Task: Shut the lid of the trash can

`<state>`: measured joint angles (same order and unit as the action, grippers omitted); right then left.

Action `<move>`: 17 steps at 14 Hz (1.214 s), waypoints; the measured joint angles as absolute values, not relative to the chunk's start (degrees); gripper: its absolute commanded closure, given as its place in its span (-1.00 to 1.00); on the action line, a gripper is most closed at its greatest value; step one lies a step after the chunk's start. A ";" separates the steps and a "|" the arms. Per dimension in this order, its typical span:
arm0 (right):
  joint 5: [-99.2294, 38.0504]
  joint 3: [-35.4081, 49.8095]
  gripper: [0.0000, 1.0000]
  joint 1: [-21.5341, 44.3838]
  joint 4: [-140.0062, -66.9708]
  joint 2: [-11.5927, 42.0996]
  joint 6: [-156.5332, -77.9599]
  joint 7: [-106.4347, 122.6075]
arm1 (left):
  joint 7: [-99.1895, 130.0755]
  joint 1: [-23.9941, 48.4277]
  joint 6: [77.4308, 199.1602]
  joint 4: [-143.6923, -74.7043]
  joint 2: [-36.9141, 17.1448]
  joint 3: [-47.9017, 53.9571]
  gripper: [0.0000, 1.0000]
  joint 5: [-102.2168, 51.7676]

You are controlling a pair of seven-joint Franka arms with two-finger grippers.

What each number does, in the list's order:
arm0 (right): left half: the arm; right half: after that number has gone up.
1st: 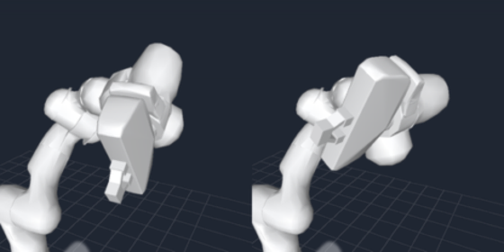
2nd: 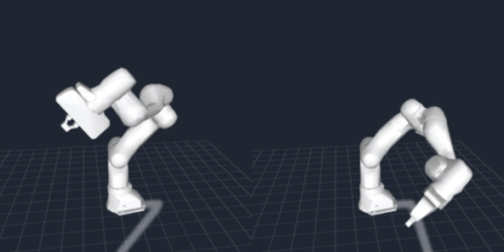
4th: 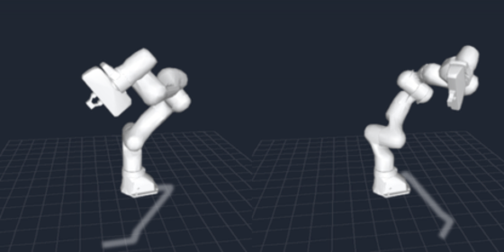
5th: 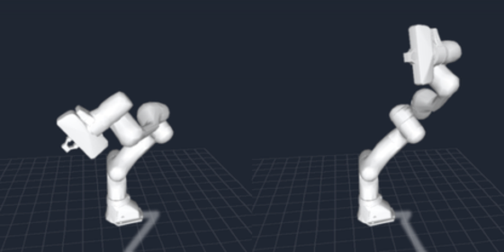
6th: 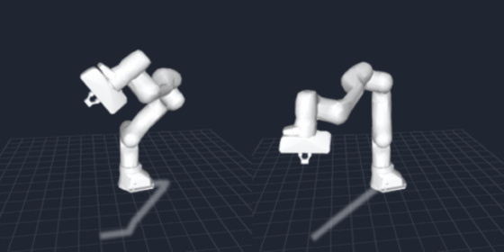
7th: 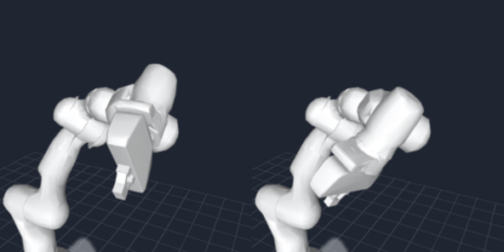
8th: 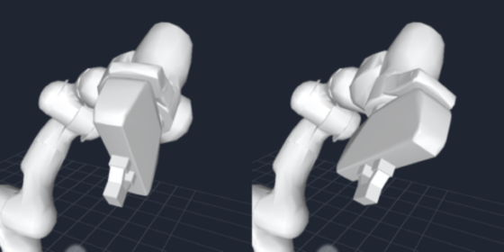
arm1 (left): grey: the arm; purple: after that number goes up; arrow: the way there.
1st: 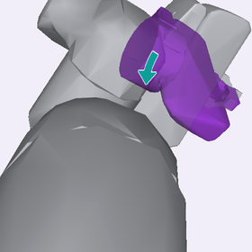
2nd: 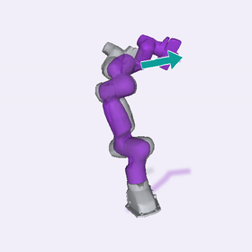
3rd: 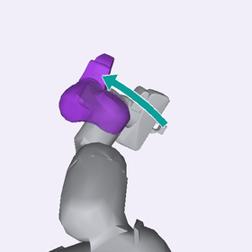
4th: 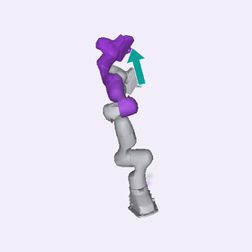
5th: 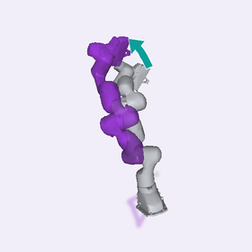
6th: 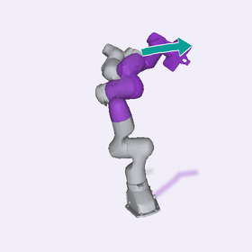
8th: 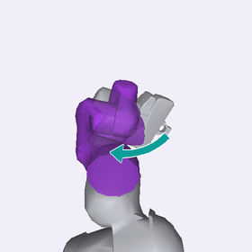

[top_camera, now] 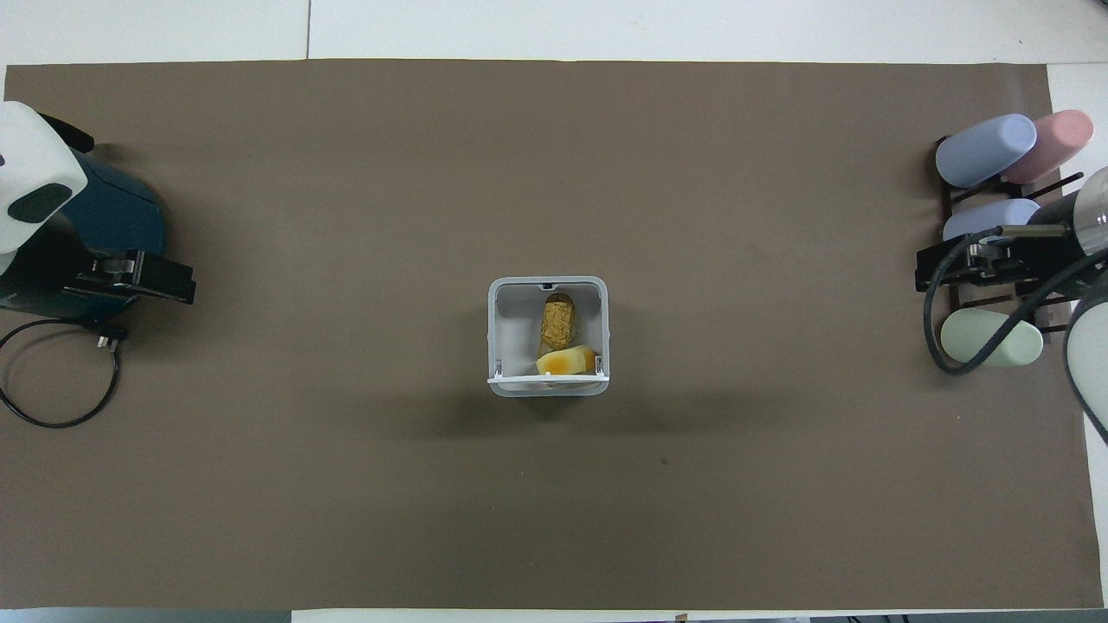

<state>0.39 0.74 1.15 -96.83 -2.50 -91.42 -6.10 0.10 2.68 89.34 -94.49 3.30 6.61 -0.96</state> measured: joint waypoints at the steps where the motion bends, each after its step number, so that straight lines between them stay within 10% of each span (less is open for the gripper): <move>1: 0.39 0.75 -1.00 1.15 -96.83 -2.50 -91.42 -6.10 | 0.10 2.68 89.34 -94.49 3.30 6.61 -1.00 -0.96; 12: 0.39 0.75 -1.00 1.15 -96.83 -2.50 -91.42 -6.10 | 0.27 2.69 89.34 -94.49 3.30 6.65 -0.95 -0.96; 15: 0.39 0.75 -1.00 1.15 -96.83 -2.50 -91.42 -6.10 | 4.77 5.25 89.57 -94.65 3.36 7.08 0.99 -0.98; 17: 0.39 0.75 -1.00 1.15 -96.83 -2.50 -91.42 -6.10 | 12.82 10.81 91.47 -95.97 3.78 7.49 1.00 -0.99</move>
<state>0.39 0.75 1.15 -96.83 -2.50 -91.42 -6.10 12.82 10.81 91.47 -95.97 3.78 7.49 -0.99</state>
